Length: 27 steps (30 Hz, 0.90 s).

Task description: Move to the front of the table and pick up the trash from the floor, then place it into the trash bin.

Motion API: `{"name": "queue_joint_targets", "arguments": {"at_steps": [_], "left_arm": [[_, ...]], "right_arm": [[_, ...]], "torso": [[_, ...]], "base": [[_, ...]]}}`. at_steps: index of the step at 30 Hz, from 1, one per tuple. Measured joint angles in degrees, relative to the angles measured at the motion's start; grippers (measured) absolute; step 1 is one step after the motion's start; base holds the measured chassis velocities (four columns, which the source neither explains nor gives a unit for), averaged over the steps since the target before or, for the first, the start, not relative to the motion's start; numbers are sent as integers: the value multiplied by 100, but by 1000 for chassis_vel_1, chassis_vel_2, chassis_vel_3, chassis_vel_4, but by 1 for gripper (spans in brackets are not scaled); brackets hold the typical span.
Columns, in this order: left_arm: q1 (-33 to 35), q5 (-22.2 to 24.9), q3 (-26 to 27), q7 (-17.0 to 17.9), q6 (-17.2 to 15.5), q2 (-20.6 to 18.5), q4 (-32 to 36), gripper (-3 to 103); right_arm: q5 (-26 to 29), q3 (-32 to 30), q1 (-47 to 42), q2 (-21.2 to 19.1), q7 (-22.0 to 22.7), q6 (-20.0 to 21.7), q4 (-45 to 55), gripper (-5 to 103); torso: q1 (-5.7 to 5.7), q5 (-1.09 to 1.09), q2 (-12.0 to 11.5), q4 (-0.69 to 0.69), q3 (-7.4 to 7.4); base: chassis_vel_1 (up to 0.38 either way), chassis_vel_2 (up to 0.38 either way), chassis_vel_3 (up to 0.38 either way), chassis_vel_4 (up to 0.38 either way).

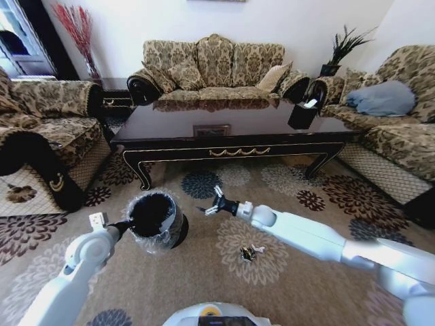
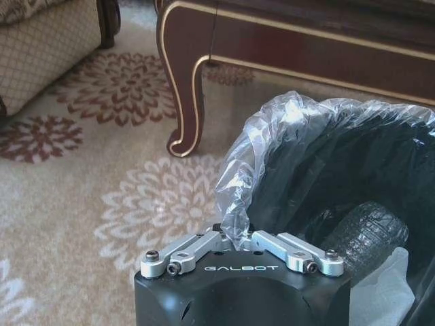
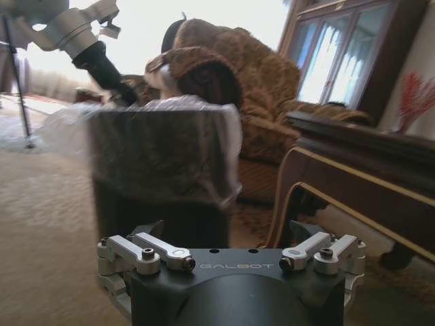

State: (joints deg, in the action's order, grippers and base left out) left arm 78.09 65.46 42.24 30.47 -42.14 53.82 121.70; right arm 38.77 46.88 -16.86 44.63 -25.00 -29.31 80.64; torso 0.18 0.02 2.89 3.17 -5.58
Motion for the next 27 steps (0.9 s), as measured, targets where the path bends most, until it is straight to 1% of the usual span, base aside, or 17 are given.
{"name": "queue_joint_targets", "arguments": {"at_steps": [1, 2, 4, 6, 7, 9, 11, 14, 16, 18, 19, 20, 22, 24, 25, 27], "left_arm": [[44, 5, 32, 8, 0, -3, 40, 2], [44, 5, 32, 8, 0, -3, 40, 2], [123, -1, 62, 34, 0, 8, 81, 2], [154, -2, 69, 47, -1, 23, 100, 2], [154, -2, 69, 47, -1, 23, 100, 2], [150, 1, 82, 62, -1, 7, 105, 2], [145, 4, 81, 63, -1, -3, 105, 2], [82, 48, 31, 76, -1, -125, 50, 2], [70, 63, 19, 82, -1, -142, 41, 2], [40, 111, -31, 112, -1, -206, 31, 2], [27, 124, -72, 115, 1, -246, 19, 2], [27, 124, -72, 115, 1, -246, 19, 2], [23, 137, -124, 118, 1, -335, -12, 2], [2, 200, -144, 140, 0, -399, -38, 2], [2, 200, -144, 140, 0, -399, -38, 2], [-47, 317, -162, 205, 1, -434, -51, 2]], "right_arm": [[-52, -62, -104, 0, -280, -24, -143, 100], [-52, -62, -104, 0, -280, -24, -143, 100], [-335, -234, -366, 62, -666, -109, -535, 100], [-560, -425, -582, 136, -804, -160, -905, 100], [-560, -425, -582, 136, -804, -160, -905, 100], [-732, -787, -888, 181, -796, -162, -1202, 100], [-743, -850, -932, 181, -776, -165, -1232, 100], [-940, -1420, -1299, 94, -657, -304, -1539, 100], [-1011, -1526, -1347, 75, -662, -344, -1610, 100], [-1320, -1997, -1584, -12, -699, -484, -1818, 100], [-1483, -2264, -1751, -58, -652, -530, -1846, 100], [-1483, -2264, -1751, -58, -652, -530, -1846, 100], [-1728, -2762, -2100, -150, -462, -578, -1832, 100], [-1977, -3269, -2622, -239, -124, -572, -1735, 100], [-1977, -3269, -2622, -239, -124, -572, -1735, 100], [-2353, -4006, -3400, -295, 364, -457, -1606, 100]], "torso": [[0, -1, 0, -1, 0], [0, -1, 0, -1, 0], [0, -1, 0, -1, -1], [0, -2, 0, -3, -1], [0, -2, 0, -3, -1], [0, 0, -1, -2, -1], [0, 0, 0, -2, 0], [0, -2, 0, -2, -1], [0, -2, 0, -2, -1], [0, -2, 0, -1, -1], [0, 0, 0, -1, -1], [0, 0, 0, -1, -1], [-1, -3, 0, -1, 0], [0, -2, -1, -4, 0], [0, -2, -1, -4, 0], [-1, 1, 0, 1, 0]], "base": [[0, 0, 0, 0], [0, 0, 0, 0], [0, 0, 0, 0], [0, 0, 0, 0], [0, 0, 0, 0], [0, 0, 0, 0], [0, 0, 0, 0], [0, 0, 0, 0], [0, 0, 0, 0], [0, 0, 0, 0], [0, 0, 0, 0], [0, 0, 0, 0], [0, 0, 0, 0], [0, 0, 0, 0], [0, 0, 0, 0], [0, 0, 0, 0]]}}
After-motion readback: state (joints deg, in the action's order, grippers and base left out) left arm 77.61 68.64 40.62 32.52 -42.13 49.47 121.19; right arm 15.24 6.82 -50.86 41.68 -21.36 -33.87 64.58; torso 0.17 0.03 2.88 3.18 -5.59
